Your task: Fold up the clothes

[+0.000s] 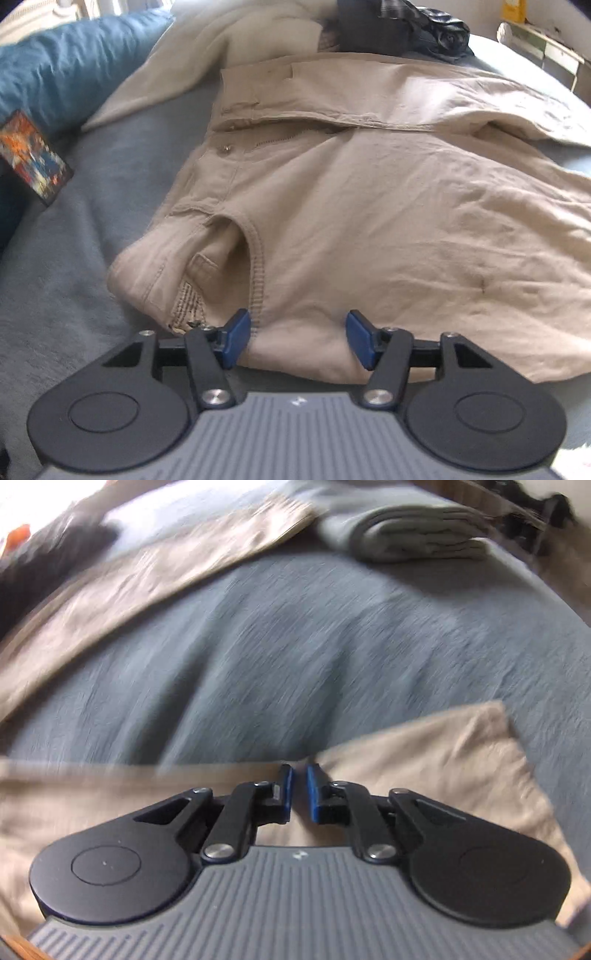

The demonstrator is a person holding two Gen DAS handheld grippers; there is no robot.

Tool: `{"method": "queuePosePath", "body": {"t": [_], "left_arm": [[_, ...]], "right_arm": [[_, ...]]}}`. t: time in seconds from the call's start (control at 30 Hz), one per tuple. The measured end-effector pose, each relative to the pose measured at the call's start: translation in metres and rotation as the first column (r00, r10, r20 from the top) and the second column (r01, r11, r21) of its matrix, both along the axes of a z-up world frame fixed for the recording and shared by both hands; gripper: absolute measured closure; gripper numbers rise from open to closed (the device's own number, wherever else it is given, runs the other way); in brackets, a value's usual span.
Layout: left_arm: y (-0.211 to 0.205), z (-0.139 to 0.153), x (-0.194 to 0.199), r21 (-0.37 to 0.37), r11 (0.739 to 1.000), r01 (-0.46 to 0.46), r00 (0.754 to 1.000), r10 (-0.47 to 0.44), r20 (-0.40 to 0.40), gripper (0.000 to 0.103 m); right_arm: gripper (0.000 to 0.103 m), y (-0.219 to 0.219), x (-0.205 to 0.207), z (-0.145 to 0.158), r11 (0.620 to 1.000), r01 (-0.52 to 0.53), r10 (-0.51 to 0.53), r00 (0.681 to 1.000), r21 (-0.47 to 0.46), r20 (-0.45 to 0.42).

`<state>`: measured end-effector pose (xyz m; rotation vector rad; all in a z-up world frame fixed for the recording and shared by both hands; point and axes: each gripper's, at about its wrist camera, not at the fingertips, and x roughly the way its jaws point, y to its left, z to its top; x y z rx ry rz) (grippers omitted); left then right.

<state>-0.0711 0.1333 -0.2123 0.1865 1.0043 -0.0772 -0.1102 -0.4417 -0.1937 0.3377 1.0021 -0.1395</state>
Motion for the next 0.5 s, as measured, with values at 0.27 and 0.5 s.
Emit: {"method": "queuePosePath", "body": {"t": [0.27, 0.5], "left_arm": [[-0.005, -0.011, 0.0, -0.01, 0.999, -0.038, 0.999, 0.038, 0.0, 0.033], [-0.004, -0.018, -0.003, -0.017, 1.0, -0.018, 1.0, 0.018, 0.02, 0.028]], "right_arm": [[0.093, 0.084, 0.067, -0.008, 0.939, -0.334, 0.334, 0.942, 0.082, 0.007], [0.103, 0.128, 0.127, -0.027, 0.923, -0.378, 0.376, 0.926, 0.069, 0.037]]}}
